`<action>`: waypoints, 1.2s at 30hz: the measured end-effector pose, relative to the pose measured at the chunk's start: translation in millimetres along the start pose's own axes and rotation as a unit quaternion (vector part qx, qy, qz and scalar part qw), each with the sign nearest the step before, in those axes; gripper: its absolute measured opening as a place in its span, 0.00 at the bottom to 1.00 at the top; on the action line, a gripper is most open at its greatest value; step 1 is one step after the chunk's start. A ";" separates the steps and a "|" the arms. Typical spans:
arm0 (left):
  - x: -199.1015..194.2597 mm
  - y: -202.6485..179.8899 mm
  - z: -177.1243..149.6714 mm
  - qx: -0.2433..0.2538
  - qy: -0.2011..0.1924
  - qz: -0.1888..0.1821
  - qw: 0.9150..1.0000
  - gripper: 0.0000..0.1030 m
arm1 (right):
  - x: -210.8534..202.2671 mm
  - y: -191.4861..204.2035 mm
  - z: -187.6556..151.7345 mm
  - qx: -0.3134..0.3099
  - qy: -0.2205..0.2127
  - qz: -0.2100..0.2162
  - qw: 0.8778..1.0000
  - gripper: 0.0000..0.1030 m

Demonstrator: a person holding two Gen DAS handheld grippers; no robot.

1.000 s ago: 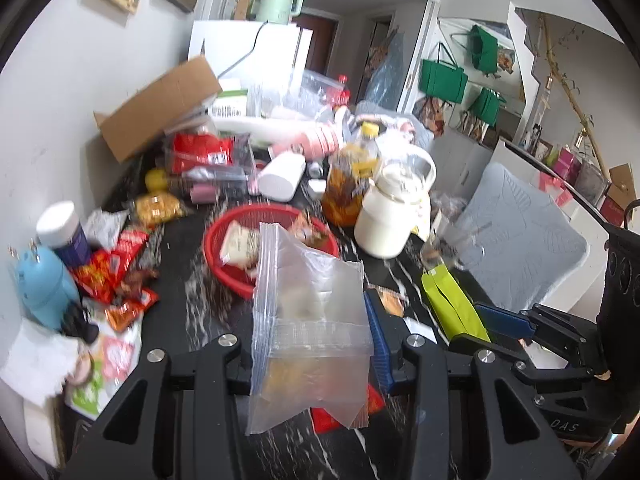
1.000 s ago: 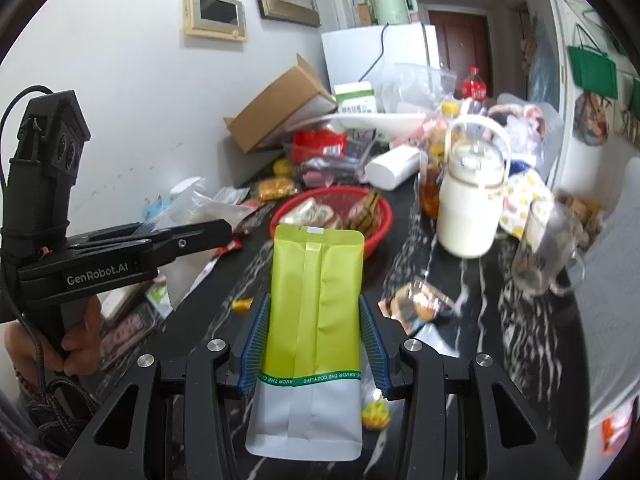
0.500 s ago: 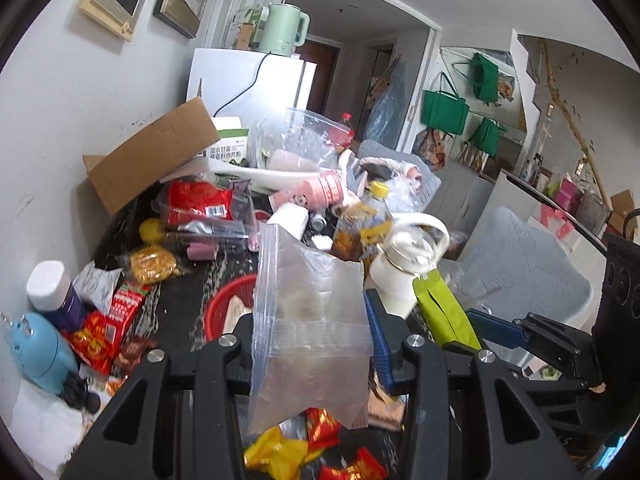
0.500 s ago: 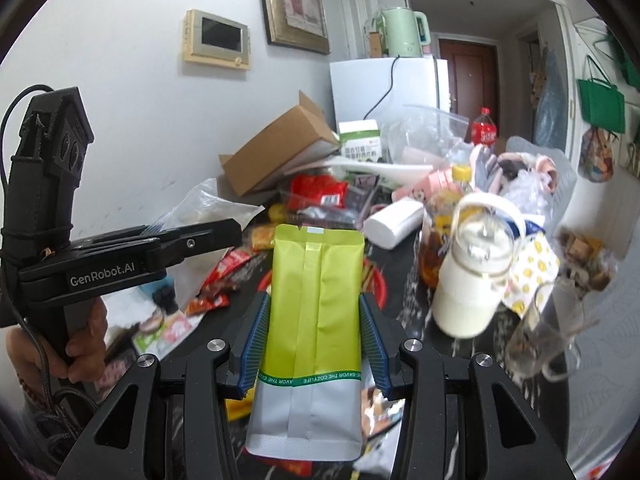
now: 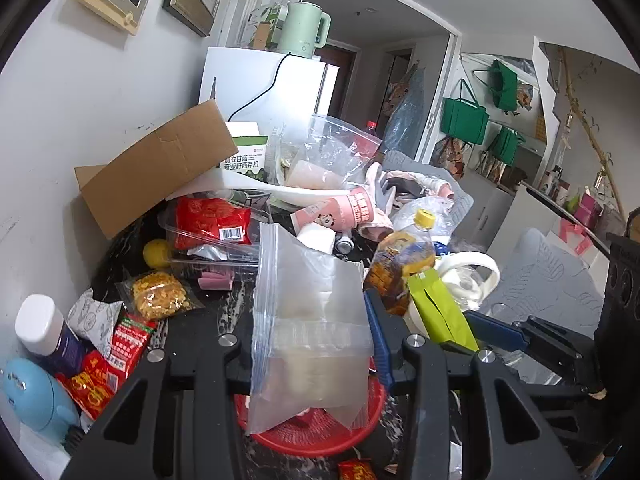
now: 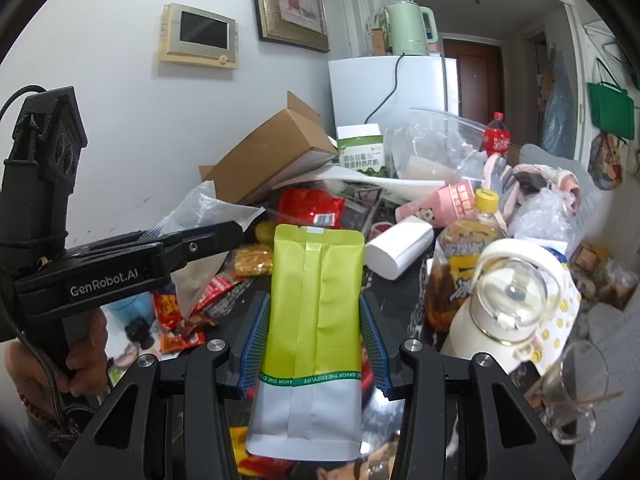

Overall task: Organize snacks
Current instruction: 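Carry the zip bag with the left gripper while the right carries the packet over the red basket, then open both grippers to drop the zip bag and packet into the red basket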

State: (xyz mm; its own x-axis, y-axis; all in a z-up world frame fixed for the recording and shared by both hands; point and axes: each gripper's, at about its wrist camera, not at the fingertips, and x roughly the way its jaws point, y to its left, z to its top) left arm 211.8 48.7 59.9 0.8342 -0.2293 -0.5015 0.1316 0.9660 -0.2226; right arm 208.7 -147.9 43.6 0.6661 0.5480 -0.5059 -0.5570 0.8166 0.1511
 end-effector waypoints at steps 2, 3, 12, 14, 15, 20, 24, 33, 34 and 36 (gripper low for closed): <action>8.5 5.3 2.4 0.004 0.001 0.010 1.000 0.40 | 13.2 -2.6 4.8 0.003 0.000 0.002 1.000 0.43; 12.3 7.7 3.4 0.004 0.003 0.013 1.000 0.40 | 16.7 -3.4 5.6 0.002 0.001 0.001 1.000 0.43; 49.2 25.8 0.4 -0.010 0.035 0.022 0.999 0.40 | 67.3 -15.7 6.2 0.028 0.017 0.024 0.999 0.43; 55.4 27.0 -2.0 -0.009 0.046 0.019 0.999 0.40 | 71.6 -17.9 4.4 0.032 0.014 0.024 0.999 0.43; 58.3 27.7 -3.0 -0.009 0.051 0.019 0.998 0.40 | 73.3 -18.1 3.4 0.033 0.018 0.024 0.999 0.43; 78.6 23.8 -11.0 0.003 0.087 0.014 0.996 0.40 | 80.1 -21.8 -1.0 0.025 0.032 0.011 0.999 0.43; 93.9 21.9 -17.0 0.009 0.114 0.012 0.993 0.40 | 86.1 -27.6 -3.4 0.028 0.044 0.002 0.999 0.43; 114.9 25.7 -27.4 0.020 0.181 0.033 0.983 0.48 | 93.5 -29.2 -7.2 0.027 0.057 0.002 0.998 0.43; 116.5 26.8 -27.9 0.020 0.183 0.035 0.982 0.58 | 94.1 -29.2 -6.9 0.026 0.058 0.002 0.998 0.43; 116.8 29.0 -27.9 0.019 0.180 0.044 0.982 0.70 | 95.5 -28.2 -7.1 0.025 0.059 0.003 0.998 0.43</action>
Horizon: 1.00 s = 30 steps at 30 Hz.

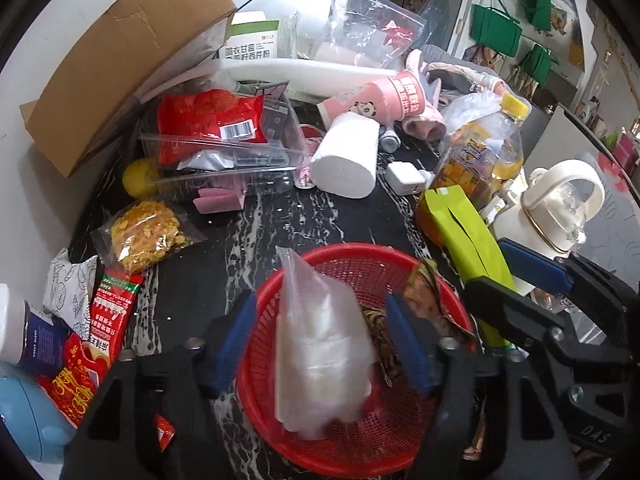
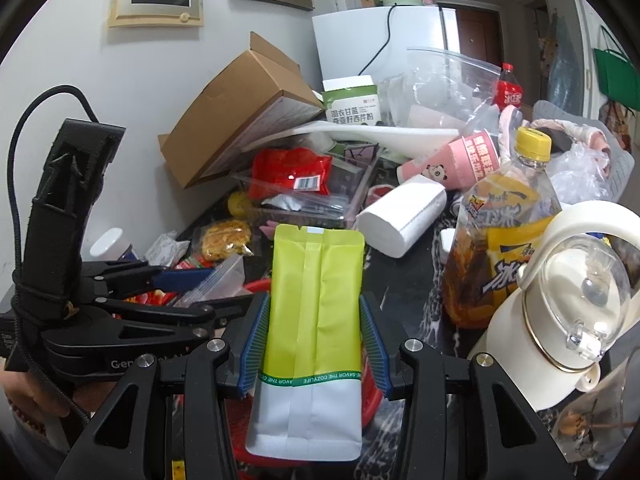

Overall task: Organize snacks
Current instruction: 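Open both grippers to drop the zip bag and packet into the red basket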

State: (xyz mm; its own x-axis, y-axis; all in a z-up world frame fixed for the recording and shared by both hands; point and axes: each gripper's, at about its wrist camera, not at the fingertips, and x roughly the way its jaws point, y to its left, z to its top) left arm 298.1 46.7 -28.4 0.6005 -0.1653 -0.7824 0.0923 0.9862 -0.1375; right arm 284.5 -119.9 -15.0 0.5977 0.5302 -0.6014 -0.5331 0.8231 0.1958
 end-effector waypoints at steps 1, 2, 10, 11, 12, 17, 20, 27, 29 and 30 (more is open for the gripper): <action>-0.3 0.7 0.0 -0.001 0.000 0.004 1.000 0.73 | 1.2 0.5 0.2 0.000 0.001 0.001 1.000 0.43; -0.9 1.8 0.1 -0.002 0.001 0.008 1.000 0.74 | 2.0 0.9 0.1 -0.001 0.001 0.001 1.000 0.43; -16.2 16.1 2.0 -0.019 -0.015 0.032 0.999 0.74 | 9.7 2.2 -1.8 0.014 0.005 0.025 1.000 0.44; -18.1 17.5 2.0 -0.020 -0.016 0.039 0.999 0.74 | 11.0 2.9 -2.4 0.014 0.006 0.029 0.999 0.44; -19.3 19.0 2.0 -0.019 -0.016 0.045 0.999 0.74 | 13.0 4.1 -2.8 0.014 0.008 0.033 0.999 0.45; -27.7 22.4 3.4 -0.021 -0.027 0.053 0.998 0.74 | 21.1 9.5 -6.2 0.012 0.017 0.043 0.999 0.49; -32.1 22.4 3.0 -0.021 -0.031 0.054 0.998 0.74 | 23.6 9.9 -7.4 0.011 0.023 0.041 0.999 0.50; -38.5 17.8 1.9 -0.016 -0.037 0.055 0.998 0.74 | 19.4 8.3 -5.9 0.011 0.022 0.032 0.999 0.50; -39.1 16.3 1.3 -0.016 -0.038 0.054 0.998 0.74 | 16.5 8.4 -6.1 0.011 0.022 0.032 0.999 0.50; -39.2 15.6 0.9 -0.016 -0.038 0.053 0.998 0.74 | 15.1 8.3 -6.3 0.011 0.021 0.030 0.999 0.50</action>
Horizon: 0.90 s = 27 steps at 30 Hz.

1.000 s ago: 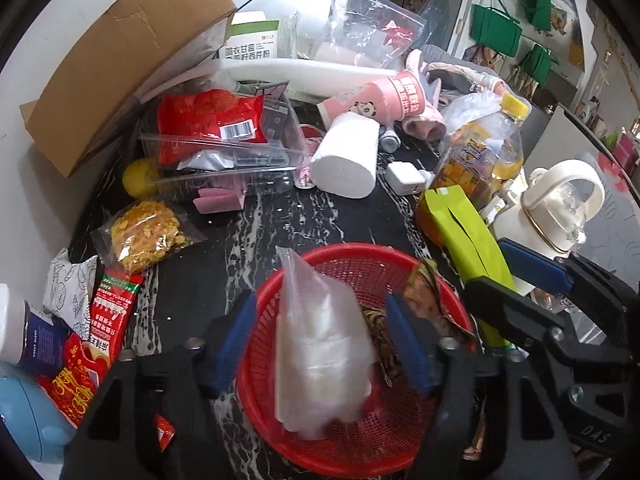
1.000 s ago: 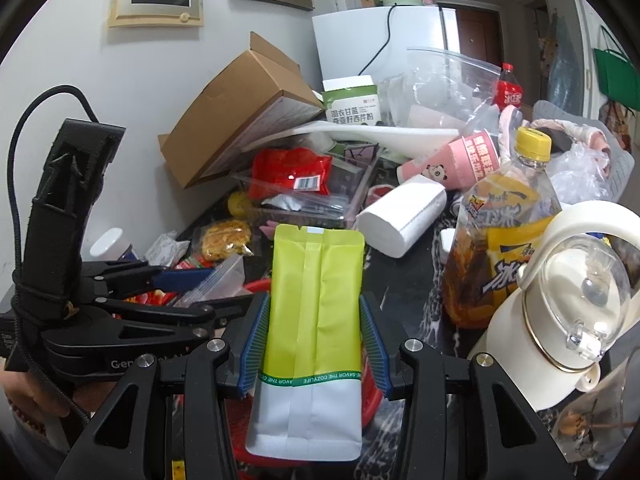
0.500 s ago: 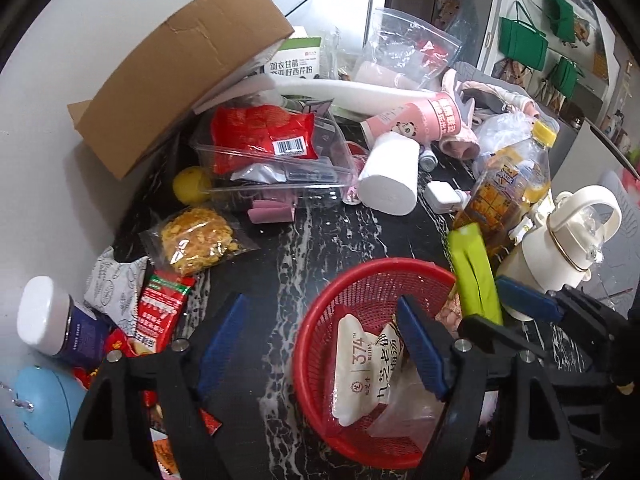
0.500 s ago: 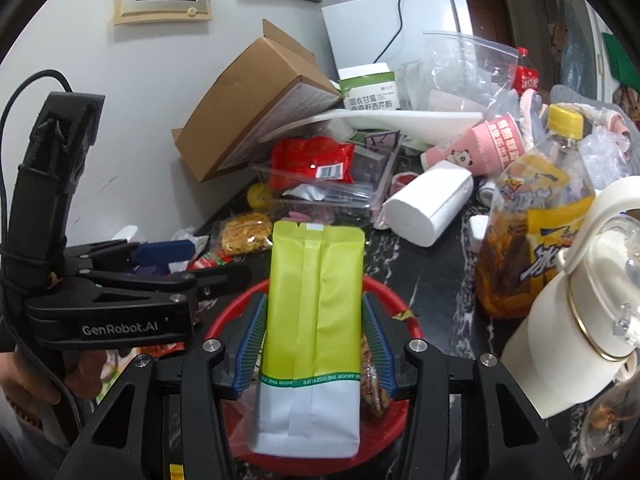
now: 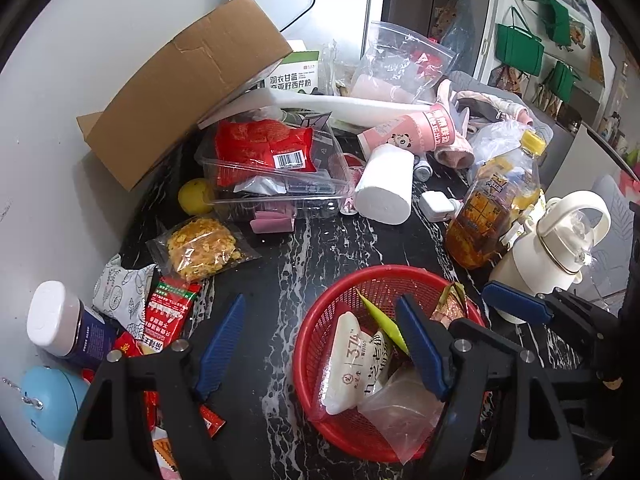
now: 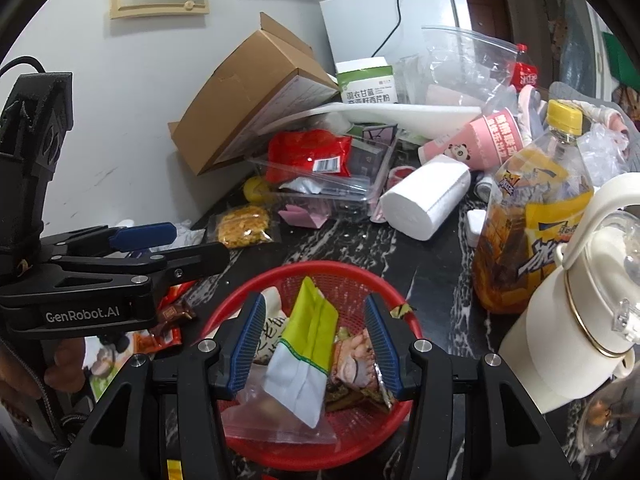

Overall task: Organize snacks
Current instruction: 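Open both grippers to drop the zip bag and packet into the red basket, then move both grippers back toward the yellow bag and the lollipop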

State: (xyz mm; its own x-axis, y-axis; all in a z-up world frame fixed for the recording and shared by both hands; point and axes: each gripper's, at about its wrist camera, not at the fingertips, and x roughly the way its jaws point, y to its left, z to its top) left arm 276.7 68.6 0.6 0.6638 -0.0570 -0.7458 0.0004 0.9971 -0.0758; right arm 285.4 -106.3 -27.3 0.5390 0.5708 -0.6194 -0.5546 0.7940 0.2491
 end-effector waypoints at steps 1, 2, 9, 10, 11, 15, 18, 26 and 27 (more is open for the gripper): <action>-0.1 -0.7 -0.3 0.000 0.001 -0.002 1.000 0.74 | -2.0 -0.1 -0.2 0.000 -0.001 -0.002 1.000 0.50; -0.5 -0.8 -0.5 0.000 0.000 -0.004 1.000 0.74 | -3.5 0.2 -0.6 0.000 -0.002 -0.003 1.000 0.50; -15.5 -9.5 -7.1 0.001 -0.007 -0.014 1.000 0.74 | -19.4 2.4 -3.5 -0.003 -0.004 -0.013 1.000 0.50; -18.1 -10.4 -8.1 0.001 -0.008 -0.015 1.000 0.74 | -21.8 2.9 -4.0 -0.003 -0.005 -0.014 1.000 0.50; -21.4 -11.2 -9.4 0.002 -0.009 -0.017 1.000 0.74 | -26.1 3.8 -4.6 -0.003 -0.007 -0.016 1.000 0.50; -41.8 -16.6 -14.9 0.005 -0.021 -0.020 1.000 0.74 | -45.0 7.4 -5.8 -0.005 -0.015 -0.025 1.000 0.50; -59.3 -20.7 -19.1 0.008 -0.033 -0.021 0.999 0.74 | -60.8 11.8 -7.2 -0.008 -0.024 -0.030 0.999 0.50; -102.8 -30.2 -33.0 0.014 -0.060 -0.027 0.998 0.74 | -105.5 31.6 -15.0 -0.017 -0.052 -0.041 0.998 0.54; -108.7 -31.6 -35.2 0.015 -0.064 -0.027 0.997 0.74 | -112.5 35.0 -16.1 -0.019 -0.056 -0.043 0.997 0.54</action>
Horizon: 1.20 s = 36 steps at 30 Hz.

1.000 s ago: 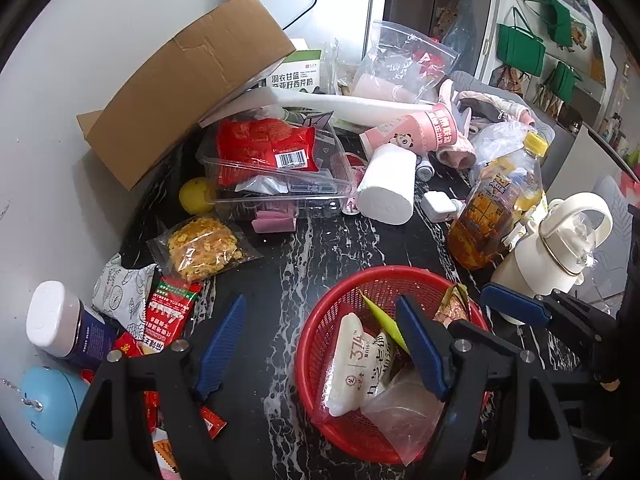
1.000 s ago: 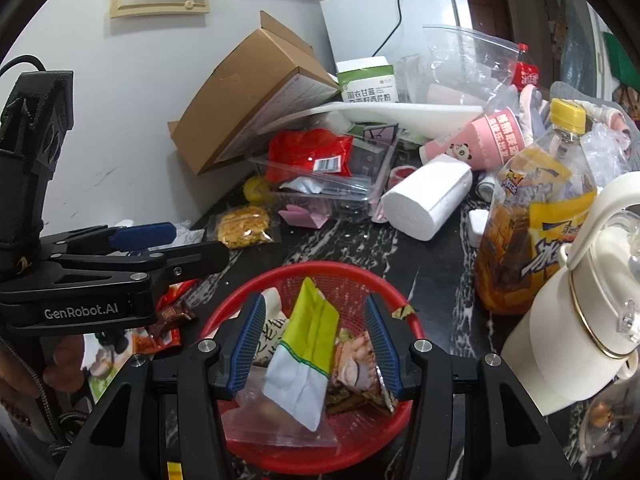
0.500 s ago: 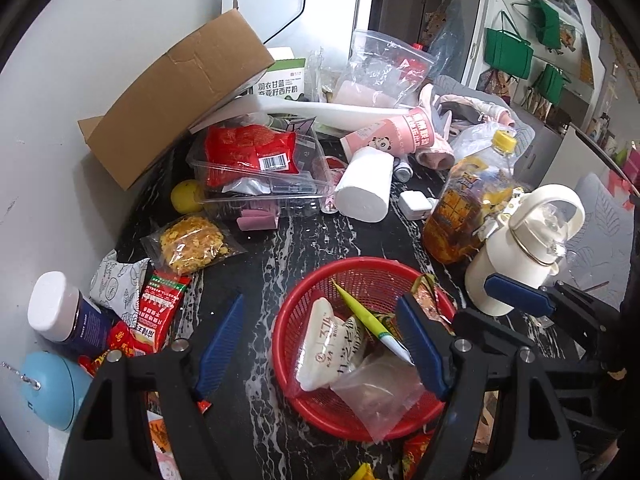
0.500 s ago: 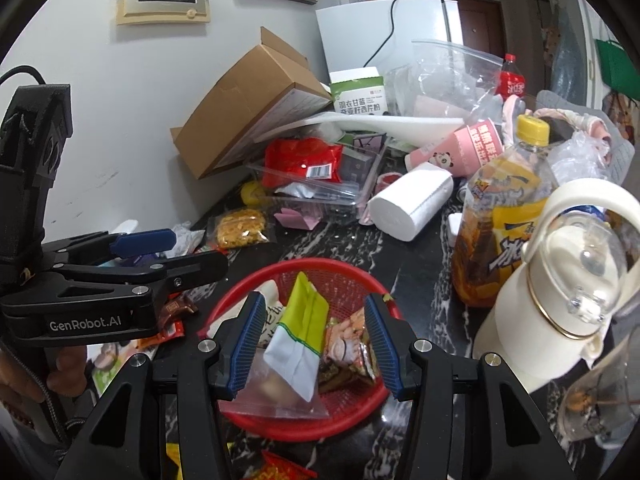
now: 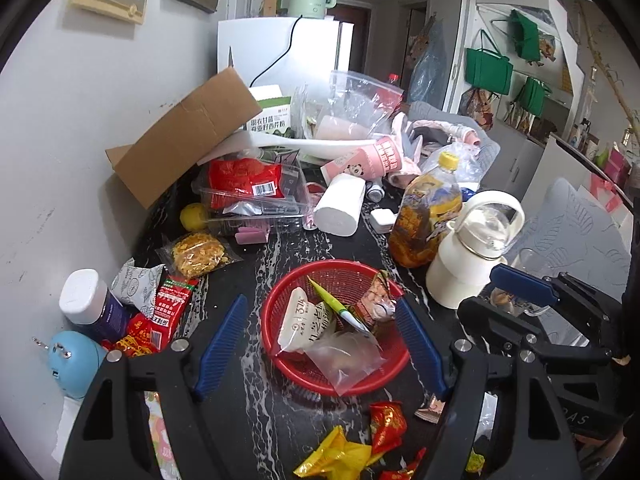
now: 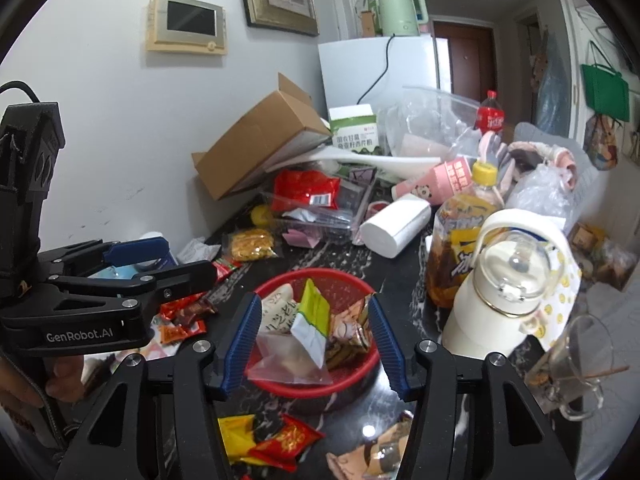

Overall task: Organize snacks
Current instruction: 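Move both grippers back toward the yellow bag and the lollipop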

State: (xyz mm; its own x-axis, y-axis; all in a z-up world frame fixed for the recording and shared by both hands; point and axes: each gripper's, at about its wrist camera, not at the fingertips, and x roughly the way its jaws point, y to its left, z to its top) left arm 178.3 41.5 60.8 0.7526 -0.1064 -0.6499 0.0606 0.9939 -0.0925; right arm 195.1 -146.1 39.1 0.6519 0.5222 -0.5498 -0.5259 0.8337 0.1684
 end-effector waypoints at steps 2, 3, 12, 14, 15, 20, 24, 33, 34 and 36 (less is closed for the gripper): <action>-12.2 -3.5 -3.2 0.002 -0.008 -0.002 1.000 0.74 | -12.1 4.4 -1.1 -0.003 -0.007 -0.003 1.000 0.54; -19.7 -5.7 -5.6 0.004 -0.012 -0.004 1.000 0.74 | -17.0 5.8 -1.7 -0.005 -0.009 -0.005 1.000 0.54; -69.0 -21.5 -28.2 0.016 -0.041 -0.006 0.999 0.74 | -68.7 21.8 -17.8 -0.008 -0.032 -0.025 0.999 0.55; -80.3 -25.8 -35.8 0.019 -0.045 -0.007 0.999 0.74 | -77.9 24.5 -22.2 -0.007 -0.036 -0.028 0.999 0.56; -85.2 -28.1 -39.5 0.019 -0.046 -0.007 0.999 0.74 | -84.1 26.2 -25.3 -0.007 -0.039 -0.029 0.999 0.56; -105.9 -38.8 -57.9 0.024 -0.055 -0.012 0.998 0.74 | -110.8 31.0 -40.7 -0.005 -0.050 -0.038 0.998 0.60; -118.3 -48.3 -73.1 0.027 -0.060 -0.016 0.998 0.74 | -128.4 32.7 -55.6 -0.001 -0.053 -0.044 0.998 0.61; -128.7 -61.2 -110.8 0.016 -0.063 -0.018 0.998 0.74 | -149.8 27.2 -90.3 0.020 -0.045 -0.077 0.996 0.68; -128.8 -61.5 -115.4 0.012 -0.063 -0.018 0.998 0.74 | -150.4 26.0 -93.6 0.023 -0.042 -0.081 0.996 0.69; -127.2 -62.2 -123.1 0.009 -0.061 -0.018 0.998 0.74 | -150.3 23.2 -100.7 0.029 -0.036 -0.087 0.995 0.69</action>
State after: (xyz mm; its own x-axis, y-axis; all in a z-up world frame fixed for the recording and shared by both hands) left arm -2.0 -10.5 56.4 0.8235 -0.1379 -0.5503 0.0999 0.9901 -0.0987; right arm 29.9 -223.3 43.2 0.7697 0.3781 -0.5145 -0.3703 0.9208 0.1226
